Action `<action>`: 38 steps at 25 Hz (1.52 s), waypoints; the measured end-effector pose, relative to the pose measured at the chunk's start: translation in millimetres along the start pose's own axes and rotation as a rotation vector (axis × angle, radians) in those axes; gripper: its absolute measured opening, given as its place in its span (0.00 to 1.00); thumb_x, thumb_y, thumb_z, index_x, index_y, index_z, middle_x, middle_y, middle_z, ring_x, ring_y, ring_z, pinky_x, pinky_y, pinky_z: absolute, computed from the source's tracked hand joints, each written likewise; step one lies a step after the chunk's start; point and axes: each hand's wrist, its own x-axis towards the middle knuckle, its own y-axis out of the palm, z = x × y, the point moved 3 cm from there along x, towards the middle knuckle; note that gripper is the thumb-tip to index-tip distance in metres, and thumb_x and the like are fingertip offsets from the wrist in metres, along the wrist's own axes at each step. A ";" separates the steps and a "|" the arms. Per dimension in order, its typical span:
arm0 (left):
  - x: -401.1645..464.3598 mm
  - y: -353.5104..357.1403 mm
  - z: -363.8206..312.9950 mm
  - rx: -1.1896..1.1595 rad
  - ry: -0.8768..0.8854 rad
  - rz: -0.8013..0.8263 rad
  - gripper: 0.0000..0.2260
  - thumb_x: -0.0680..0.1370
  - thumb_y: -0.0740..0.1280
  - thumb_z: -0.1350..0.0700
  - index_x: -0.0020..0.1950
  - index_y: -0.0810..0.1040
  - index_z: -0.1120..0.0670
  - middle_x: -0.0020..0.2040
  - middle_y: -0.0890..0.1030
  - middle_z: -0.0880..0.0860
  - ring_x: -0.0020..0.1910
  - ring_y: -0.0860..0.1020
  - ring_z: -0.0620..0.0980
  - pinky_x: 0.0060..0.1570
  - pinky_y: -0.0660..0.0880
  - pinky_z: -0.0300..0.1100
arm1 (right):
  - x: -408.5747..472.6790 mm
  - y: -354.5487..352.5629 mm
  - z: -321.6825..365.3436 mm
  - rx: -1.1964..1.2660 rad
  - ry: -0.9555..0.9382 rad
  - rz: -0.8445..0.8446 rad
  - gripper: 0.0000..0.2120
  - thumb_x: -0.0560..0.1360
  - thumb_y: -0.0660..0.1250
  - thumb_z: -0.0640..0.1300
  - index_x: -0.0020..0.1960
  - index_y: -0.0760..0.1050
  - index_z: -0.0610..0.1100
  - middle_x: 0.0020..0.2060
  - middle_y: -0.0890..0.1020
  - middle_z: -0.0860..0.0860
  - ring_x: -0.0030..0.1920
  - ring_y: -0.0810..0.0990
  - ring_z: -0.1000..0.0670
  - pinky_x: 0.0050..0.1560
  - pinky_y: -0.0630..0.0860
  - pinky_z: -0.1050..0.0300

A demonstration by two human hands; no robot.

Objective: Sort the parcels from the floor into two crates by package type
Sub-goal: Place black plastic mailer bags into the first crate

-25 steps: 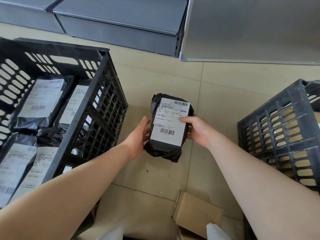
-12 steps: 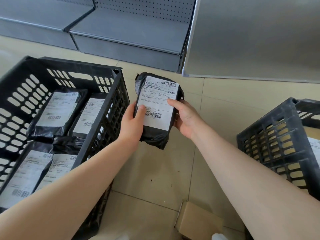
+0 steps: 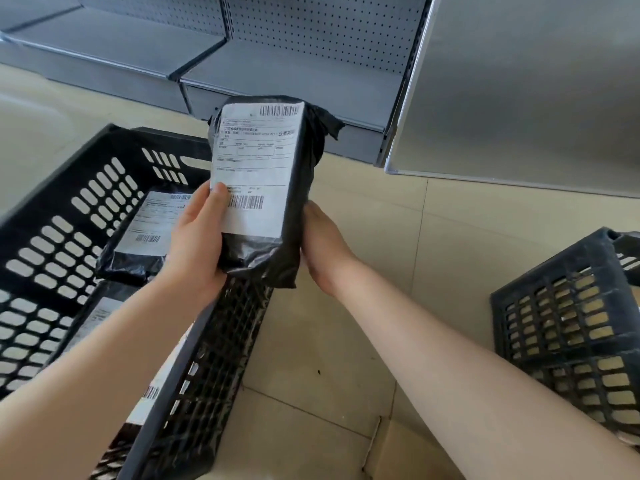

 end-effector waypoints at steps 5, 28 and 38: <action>24.6 -58.9 -12.9 0.054 0.010 -0.183 0.08 0.83 0.62 0.50 0.58 0.79 0.46 0.51 0.87 0.48 0.47 0.86 0.47 0.44 0.83 0.46 | -2.9 23.3 -23.8 -0.414 -0.167 0.145 0.21 0.84 0.58 0.44 0.76 0.67 0.50 0.76 0.68 0.51 0.75 0.65 0.49 0.73 0.62 0.57; 113.5 -90.8 58.2 0.887 -0.025 -0.198 0.14 0.80 0.57 0.46 0.60 0.76 0.47 0.52 0.82 0.52 0.55 0.77 0.57 0.57 0.76 0.52 | -8.1 26.2 -36.7 -0.906 -0.359 0.370 0.36 0.79 0.62 0.39 0.81 0.52 0.57 0.81 0.44 0.63 0.80 0.54 0.48 0.75 0.63 0.46; 125.0 -91.7 48.4 1.141 0.004 -0.279 0.32 0.78 0.66 0.47 0.79 0.57 0.53 0.75 0.66 0.57 0.74 0.64 0.60 0.71 0.65 0.58 | -6.7 23.6 -35.5 -0.907 -0.372 0.383 0.36 0.78 0.61 0.38 0.81 0.53 0.58 0.81 0.44 0.63 0.80 0.54 0.47 0.74 0.64 0.45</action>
